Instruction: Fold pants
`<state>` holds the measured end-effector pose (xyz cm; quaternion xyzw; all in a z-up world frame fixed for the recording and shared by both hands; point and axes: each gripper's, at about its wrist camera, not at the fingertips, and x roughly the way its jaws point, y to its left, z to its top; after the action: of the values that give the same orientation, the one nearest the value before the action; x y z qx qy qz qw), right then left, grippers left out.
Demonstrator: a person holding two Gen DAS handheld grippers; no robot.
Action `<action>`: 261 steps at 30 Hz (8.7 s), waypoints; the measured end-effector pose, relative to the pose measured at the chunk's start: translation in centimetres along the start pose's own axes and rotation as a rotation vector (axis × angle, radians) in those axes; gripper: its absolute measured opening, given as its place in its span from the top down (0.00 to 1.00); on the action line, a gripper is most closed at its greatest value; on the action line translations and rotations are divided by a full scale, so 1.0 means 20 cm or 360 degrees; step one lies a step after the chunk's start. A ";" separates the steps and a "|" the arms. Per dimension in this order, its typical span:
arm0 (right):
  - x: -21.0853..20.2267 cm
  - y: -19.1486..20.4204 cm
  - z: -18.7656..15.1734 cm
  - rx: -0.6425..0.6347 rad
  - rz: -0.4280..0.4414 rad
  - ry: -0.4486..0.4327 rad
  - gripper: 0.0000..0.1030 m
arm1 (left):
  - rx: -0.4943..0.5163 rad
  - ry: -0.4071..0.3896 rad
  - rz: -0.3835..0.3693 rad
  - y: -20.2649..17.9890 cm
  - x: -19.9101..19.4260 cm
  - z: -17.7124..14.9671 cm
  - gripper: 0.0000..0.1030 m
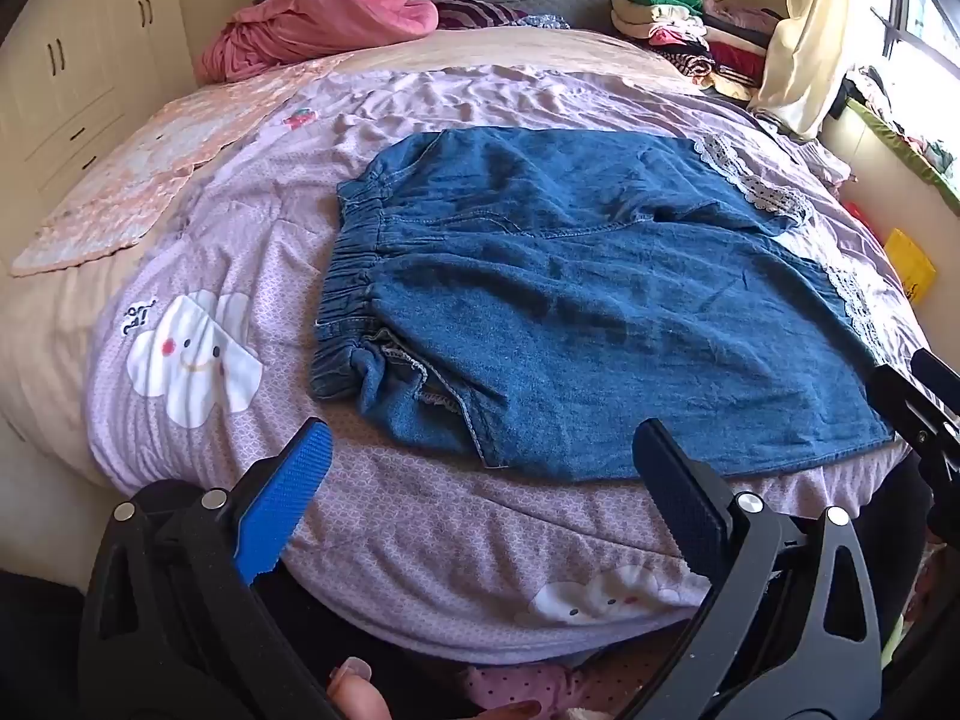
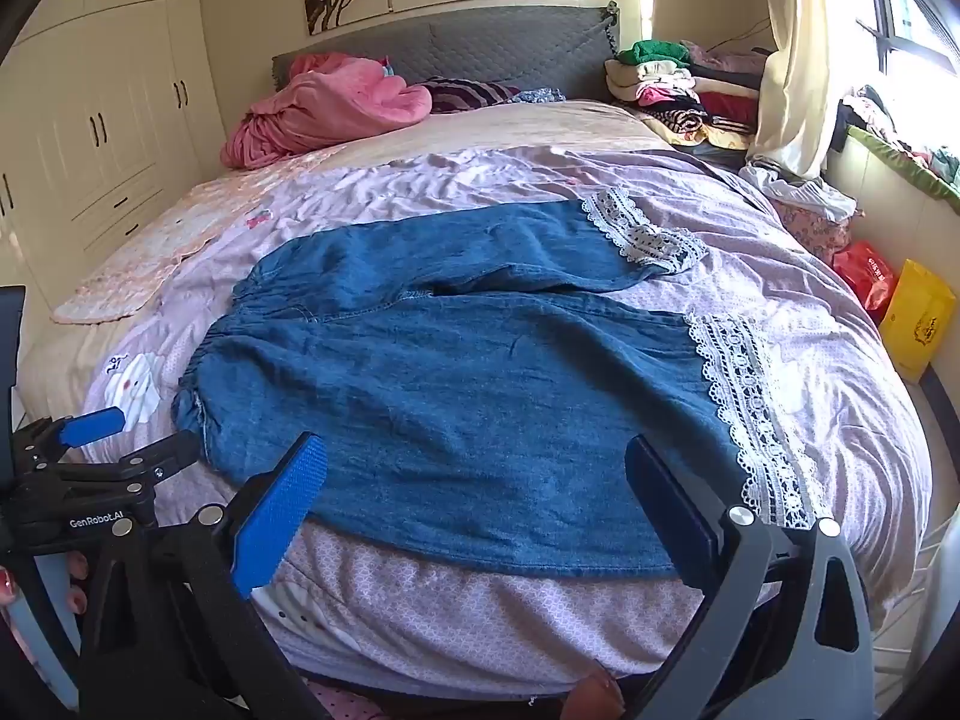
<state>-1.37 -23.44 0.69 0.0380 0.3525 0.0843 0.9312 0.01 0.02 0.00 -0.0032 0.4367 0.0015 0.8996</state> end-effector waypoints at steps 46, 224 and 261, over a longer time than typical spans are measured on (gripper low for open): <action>0.13 0.00 0.13 -0.0040 0.0149 0.0071 0.04 | 0.0055 -0.0043 0.0016 0.02 0.07 0.11 0.08; 1.28 -0.01 0.83 -0.0299 0.0142 0.0513 0.37 | 0.0458 0.0082 -0.1000 -0.32 0.36 0.22 0.48; 0.05 -0.99 0.09 0.0758 0.0297 0.0084 0.93 | 0.0748 0.0015 -0.1007 -0.47 0.31 0.18 1.00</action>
<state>3.18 -42.64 -1.26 0.2863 0.3816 0.0855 0.8747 6.75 -9.27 -2.68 0.0684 0.4067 -0.3760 0.8298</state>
